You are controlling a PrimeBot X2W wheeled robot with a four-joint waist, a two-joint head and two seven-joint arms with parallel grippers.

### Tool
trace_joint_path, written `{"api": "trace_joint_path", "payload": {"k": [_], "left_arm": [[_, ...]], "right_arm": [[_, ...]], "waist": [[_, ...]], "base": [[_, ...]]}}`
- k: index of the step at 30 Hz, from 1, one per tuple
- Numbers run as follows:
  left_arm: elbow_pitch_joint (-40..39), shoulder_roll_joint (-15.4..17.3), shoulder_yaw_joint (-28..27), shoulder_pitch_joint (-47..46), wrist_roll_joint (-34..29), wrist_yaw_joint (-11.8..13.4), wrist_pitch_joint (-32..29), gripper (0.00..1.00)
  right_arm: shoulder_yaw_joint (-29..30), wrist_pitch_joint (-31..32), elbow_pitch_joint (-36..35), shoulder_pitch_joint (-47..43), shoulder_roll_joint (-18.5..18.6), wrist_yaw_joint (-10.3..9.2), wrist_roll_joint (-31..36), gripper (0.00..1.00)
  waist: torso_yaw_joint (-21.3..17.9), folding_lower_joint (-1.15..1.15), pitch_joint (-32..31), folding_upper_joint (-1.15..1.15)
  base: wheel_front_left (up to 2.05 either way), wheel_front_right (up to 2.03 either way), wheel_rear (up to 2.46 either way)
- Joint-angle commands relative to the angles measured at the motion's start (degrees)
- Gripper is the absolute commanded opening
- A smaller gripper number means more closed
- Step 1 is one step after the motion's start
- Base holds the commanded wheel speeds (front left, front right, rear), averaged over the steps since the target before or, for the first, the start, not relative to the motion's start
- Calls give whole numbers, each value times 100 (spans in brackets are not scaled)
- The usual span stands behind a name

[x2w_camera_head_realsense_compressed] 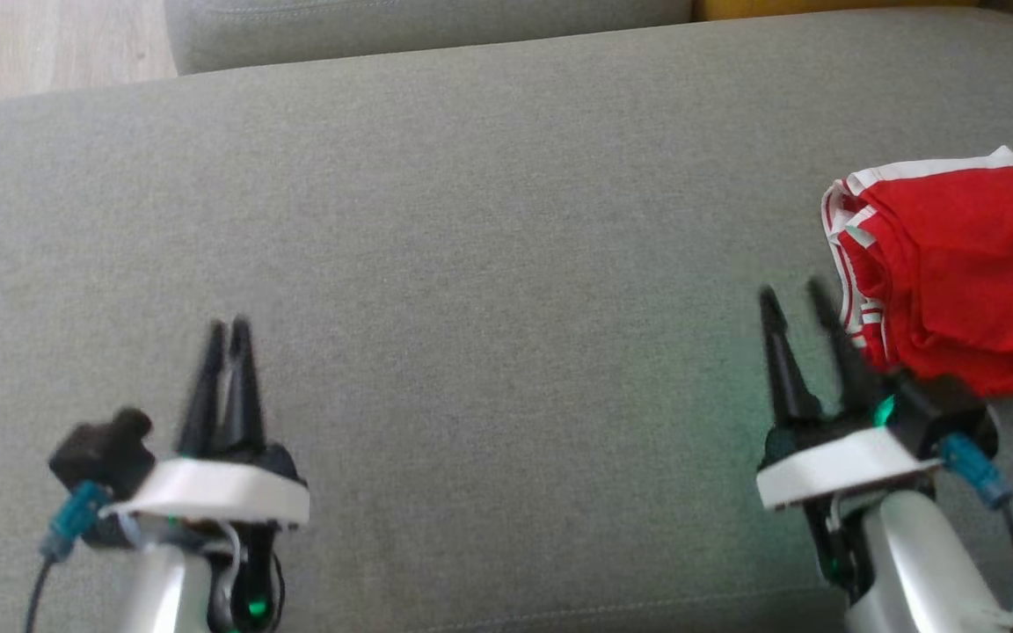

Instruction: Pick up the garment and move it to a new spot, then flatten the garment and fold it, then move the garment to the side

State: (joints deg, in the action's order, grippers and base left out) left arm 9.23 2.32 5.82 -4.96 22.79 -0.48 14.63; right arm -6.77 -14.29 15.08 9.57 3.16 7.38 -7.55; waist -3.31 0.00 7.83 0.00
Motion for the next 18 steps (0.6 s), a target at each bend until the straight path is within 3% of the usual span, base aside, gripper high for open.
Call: {"api": "trace_joint_path", "payload": {"k": [1, 18], "left_arm": [[62, -2, 6, 25, 5, -1, -1, 0], [127, 35, -122, 6, 985, -95, -256, 0]], "right_arm": [[-8, 1, 55, -23, 0, 0, -5, 0], [73, 202, 23, -73, 71, 2, -1246, 0]], "waist": [[0, 0, 0, 0], [45, 0, -105, 0]], "base": [[0, 0, 0], [0, 0, 0]]}}
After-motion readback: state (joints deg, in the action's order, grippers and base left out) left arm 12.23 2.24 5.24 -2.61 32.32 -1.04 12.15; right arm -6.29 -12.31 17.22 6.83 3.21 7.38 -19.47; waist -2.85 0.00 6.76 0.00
